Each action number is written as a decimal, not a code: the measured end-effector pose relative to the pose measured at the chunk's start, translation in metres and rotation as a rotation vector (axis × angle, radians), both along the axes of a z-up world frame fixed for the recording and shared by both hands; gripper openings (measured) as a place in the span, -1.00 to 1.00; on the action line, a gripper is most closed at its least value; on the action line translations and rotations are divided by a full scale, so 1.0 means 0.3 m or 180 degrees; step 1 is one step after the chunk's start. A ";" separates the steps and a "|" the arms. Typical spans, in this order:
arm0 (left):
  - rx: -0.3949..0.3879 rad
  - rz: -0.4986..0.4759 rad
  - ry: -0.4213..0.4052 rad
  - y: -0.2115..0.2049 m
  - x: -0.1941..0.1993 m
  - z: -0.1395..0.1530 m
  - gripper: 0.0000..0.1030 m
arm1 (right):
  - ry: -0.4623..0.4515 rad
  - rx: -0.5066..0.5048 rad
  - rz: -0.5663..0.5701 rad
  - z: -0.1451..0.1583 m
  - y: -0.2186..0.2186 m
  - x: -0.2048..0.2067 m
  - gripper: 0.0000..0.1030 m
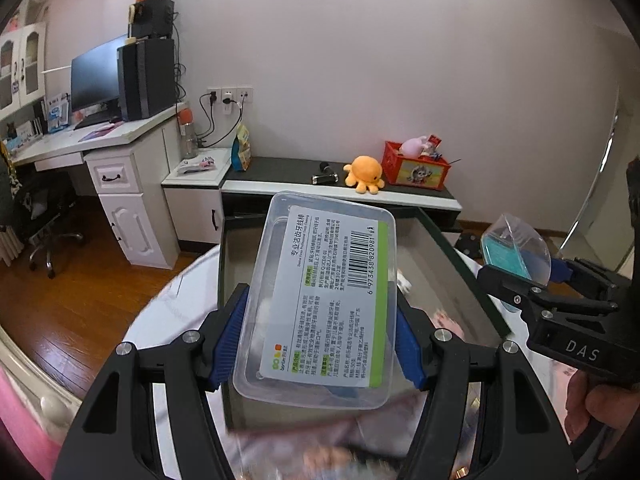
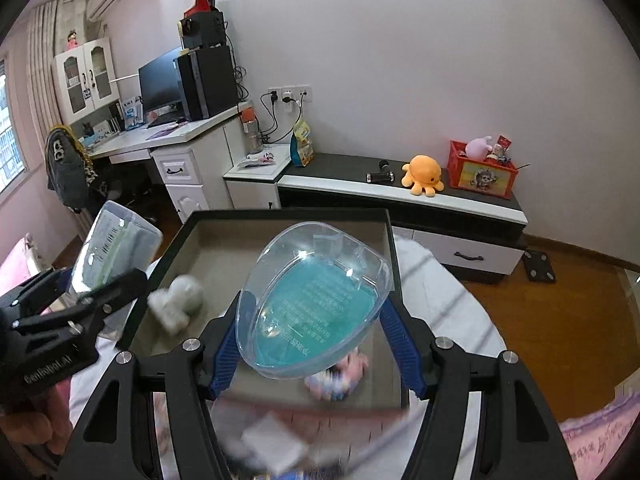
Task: Organize rigid objects
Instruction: 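Lower both held items into the pink box and open both tools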
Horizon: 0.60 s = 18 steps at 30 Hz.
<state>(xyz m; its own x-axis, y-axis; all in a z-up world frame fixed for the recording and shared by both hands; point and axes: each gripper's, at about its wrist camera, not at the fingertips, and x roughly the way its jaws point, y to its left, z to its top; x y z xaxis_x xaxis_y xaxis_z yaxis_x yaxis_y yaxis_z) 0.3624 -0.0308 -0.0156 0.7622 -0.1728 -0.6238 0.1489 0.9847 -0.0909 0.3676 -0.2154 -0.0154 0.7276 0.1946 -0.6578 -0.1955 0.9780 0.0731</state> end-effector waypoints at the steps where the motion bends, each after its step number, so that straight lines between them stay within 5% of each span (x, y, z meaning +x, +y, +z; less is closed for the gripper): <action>1: 0.0002 0.0004 0.0036 -0.006 0.040 -0.010 0.29 | 0.0026 -0.0007 -0.0002 -0.009 0.003 0.042 0.28; 15: 0.0077 0.0049 0.0665 -0.046 0.345 -0.214 0.33 | 0.0639 -0.0107 -0.0038 -0.232 0.012 0.388 0.29; 18: 0.0101 0.0002 0.0678 -0.063 0.338 -0.217 0.75 | 0.0684 -0.0086 0.0011 -0.232 0.015 0.390 0.33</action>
<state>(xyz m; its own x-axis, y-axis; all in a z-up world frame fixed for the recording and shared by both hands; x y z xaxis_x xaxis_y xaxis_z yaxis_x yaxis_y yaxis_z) 0.4639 -0.0496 -0.0806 0.6126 -0.1501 -0.7760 0.1289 0.9876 -0.0893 0.4846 -0.2109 -0.0851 0.5694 0.1770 -0.8028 -0.1815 0.9795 0.0872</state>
